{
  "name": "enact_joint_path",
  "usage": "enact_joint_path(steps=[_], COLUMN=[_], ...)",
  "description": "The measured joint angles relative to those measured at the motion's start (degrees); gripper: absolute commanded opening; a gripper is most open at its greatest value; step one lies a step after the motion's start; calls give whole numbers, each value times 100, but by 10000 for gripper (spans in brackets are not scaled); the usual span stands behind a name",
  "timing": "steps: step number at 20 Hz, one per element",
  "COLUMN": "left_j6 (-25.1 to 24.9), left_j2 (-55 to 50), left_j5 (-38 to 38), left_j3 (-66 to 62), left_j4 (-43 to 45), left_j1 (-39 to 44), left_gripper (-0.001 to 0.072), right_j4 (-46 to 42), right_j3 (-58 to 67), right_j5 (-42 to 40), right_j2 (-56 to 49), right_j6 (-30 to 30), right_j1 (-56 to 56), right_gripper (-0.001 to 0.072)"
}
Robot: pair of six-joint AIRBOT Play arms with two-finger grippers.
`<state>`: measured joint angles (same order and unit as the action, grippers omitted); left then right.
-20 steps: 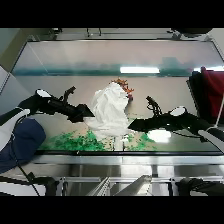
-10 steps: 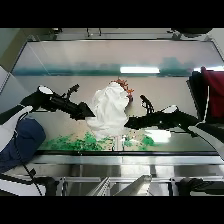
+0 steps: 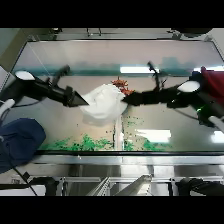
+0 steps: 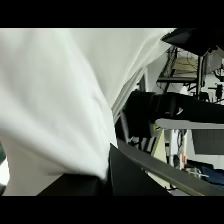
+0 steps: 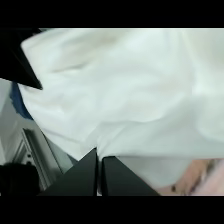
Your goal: Fold the shirts.
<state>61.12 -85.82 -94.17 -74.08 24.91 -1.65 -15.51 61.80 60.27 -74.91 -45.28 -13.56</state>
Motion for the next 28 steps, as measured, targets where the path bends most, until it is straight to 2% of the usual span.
enact_joint_path(steps=[3,5,9,12,16,22,23,24,25,26,27,28], left_j6=[306,446,688,859,946,933,870,824,785,761,745,737], left_j2=[807,1318,2107,2446,2461,1346,1058,776,520,249,44,-170], left_j5=[-87,229,1060,1362,1512,1613,1622,1631,1633,1635,1635,1635], left_j3=[-1392,-2417,-3694,-3969,-3438,-2076,-1899,-1777,-1694,-1628,-1587,-1552], left_j4=[-920,-1261,-1427,-1298,-916,249,544,809,1051,1276,1438,1576], left_j1=[-15,-22,-22,-22,-22,-31,-50,-87,-149,-247,-354,-520], left_gripper=[23,23,23,23,23,31,236,408,633,715,715,715], right_j4=[-7,-160,-538,-721,-848,-901,-914,-909,-903,-903,-903,-894], right_j3=[1132,1797,2566,2754,2830,2848,2848,2850,2852,2852,2852,2852], right_j5=[-50,-304,-776,-946,-1027,-756,-748,-752,-754,-748,-730,-673], right_j2=[1102,1786,2771,3036,2533,304,-105,-511,-859,-1165,-1423,-1600], right_j6=[-9,-9,-9,-9,-9,-114,-118,-118,-120,-166,-236,-319], right_j1=[83,105,125,127,118,59,59,59,61,74,105,155], right_gripper=[13,13,13,14,14,26,176,367,403,402,384,269])
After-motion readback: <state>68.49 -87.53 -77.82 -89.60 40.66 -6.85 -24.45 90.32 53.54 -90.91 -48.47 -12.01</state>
